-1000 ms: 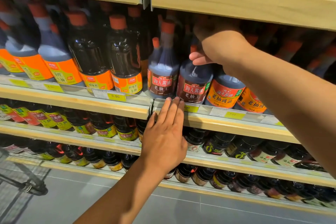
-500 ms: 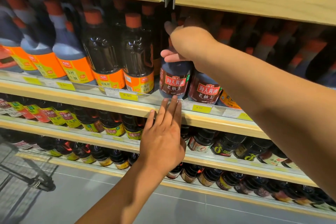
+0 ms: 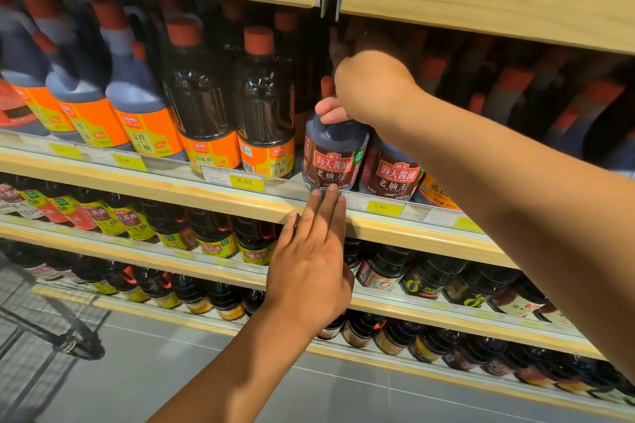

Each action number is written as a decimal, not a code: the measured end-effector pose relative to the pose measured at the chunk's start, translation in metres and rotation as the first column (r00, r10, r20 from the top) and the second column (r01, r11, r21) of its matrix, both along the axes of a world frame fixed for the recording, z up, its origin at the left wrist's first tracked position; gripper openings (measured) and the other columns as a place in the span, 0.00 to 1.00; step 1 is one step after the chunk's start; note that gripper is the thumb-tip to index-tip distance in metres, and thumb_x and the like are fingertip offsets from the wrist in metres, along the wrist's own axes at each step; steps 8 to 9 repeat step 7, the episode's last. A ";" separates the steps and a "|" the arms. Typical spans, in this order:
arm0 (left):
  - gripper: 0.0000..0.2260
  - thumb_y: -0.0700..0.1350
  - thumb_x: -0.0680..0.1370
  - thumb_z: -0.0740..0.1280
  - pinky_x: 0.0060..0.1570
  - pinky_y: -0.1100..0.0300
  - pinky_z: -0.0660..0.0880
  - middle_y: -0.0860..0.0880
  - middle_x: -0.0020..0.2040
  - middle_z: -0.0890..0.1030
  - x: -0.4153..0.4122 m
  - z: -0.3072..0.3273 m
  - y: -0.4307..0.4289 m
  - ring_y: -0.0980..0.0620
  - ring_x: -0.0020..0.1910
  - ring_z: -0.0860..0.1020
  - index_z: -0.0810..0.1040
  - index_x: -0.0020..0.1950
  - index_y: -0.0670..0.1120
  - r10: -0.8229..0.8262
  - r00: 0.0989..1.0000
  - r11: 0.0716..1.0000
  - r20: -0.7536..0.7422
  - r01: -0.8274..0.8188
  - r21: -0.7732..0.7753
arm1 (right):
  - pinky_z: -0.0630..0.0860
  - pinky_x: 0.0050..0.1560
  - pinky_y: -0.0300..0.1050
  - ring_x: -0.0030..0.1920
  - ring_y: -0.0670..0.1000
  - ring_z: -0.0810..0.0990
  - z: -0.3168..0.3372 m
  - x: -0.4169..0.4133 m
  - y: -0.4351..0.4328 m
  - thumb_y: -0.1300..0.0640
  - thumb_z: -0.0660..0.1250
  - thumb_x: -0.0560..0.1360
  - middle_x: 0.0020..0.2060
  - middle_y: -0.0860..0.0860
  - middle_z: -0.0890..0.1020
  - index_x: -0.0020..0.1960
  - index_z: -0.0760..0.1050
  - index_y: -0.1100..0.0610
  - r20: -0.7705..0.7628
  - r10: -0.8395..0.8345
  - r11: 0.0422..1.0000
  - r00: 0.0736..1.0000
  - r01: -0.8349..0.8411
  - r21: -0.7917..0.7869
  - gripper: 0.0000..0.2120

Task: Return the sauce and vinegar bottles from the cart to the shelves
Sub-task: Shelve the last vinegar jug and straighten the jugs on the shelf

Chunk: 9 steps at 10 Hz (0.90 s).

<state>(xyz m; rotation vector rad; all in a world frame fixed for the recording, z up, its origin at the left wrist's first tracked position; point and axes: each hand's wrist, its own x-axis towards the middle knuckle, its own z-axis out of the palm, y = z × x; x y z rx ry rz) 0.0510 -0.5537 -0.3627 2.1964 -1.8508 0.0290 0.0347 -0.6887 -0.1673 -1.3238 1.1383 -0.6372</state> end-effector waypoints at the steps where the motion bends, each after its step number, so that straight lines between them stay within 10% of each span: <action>1: 0.45 0.54 0.77 0.64 0.80 0.47 0.47 0.50 0.81 0.32 0.000 0.000 -0.001 0.51 0.80 0.32 0.35 0.82 0.46 0.000 1.000 1.000 0.002 0.000 0.011 | 0.79 0.41 0.42 0.49 0.57 0.84 0.003 0.005 0.004 0.50 0.51 0.86 0.38 0.58 0.77 0.53 0.71 0.65 -0.018 0.010 0.999 1.000 -0.009 0.035 0.19; 2: 0.45 0.54 0.77 0.63 0.80 0.47 0.47 0.50 0.81 0.32 -0.001 0.002 -0.001 0.50 0.80 0.32 0.34 0.81 0.46 0.008 1.000 1.000 0.010 -0.008 0.020 | 0.82 0.36 0.39 0.34 0.51 0.83 -0.005 0.000 0.005 0.46 0.56 0.85 0.32 0.55 0.79 0.40 0.68 0.61 -0.178 0.054 0.983 0.983 -0.084 -0.166 0.21; 5: 0.43 0.53 0.76 0.61 0.80 0.47 0.47 0.49 0.82 0.36 -0.008 0.018 -0.002 0.49 0.81 0.35 0.35 0.82 0.47 0.031 0.999 0.995 0.029 -0.034 0.092 | 0.81 0.51 0.60 0.43 0.57 0.86 -0.027 -0.042 0.009 0.46 0.61 0.79 0.37 0.56 0.86 0.37 0.74 0.56 -0.254 -0.025 0.756 0.967 -0.148 -0.637 0.17; 7: 0.36 0.52 0.78 0.59 0.80 0.45 0.47 0.48 0.83 0.39 -0.017 0.058 0.000 0.48 0.81 0.36 0.46 0.82 0.45 0.051 0.998 0.987 0.046 -0.057 0.149 | 0.79 0.53 0.54 0.51 0.48 0.81 -0.048 -0.107 0.027 0.56 0.64 0.79 0.55 0.51 0.73 0.70 0.68 0.54 -0.276 0.009 0.584 0.961 -0.229 -0.779 0.21; 9: 0.36 0.52 0.78 0.59 0.80 0.45 0.47 0.48 0.83 0.39 -0.017 0.058 0.000 0.48 0.81 0.36 0.46 0.82 0.45 0.051 0.998 0.987 0.046 -0.057 0.149 | 0.79 0.53 0.54 0.51 0.48 0.81 -0.048 -0.107 0.027 0.56 0.64 0.79 0.55 0.51 0.73 0.70 0.68 0.54 -0.276 0.009 0.584 0.961 -0.229 -0.779 0.21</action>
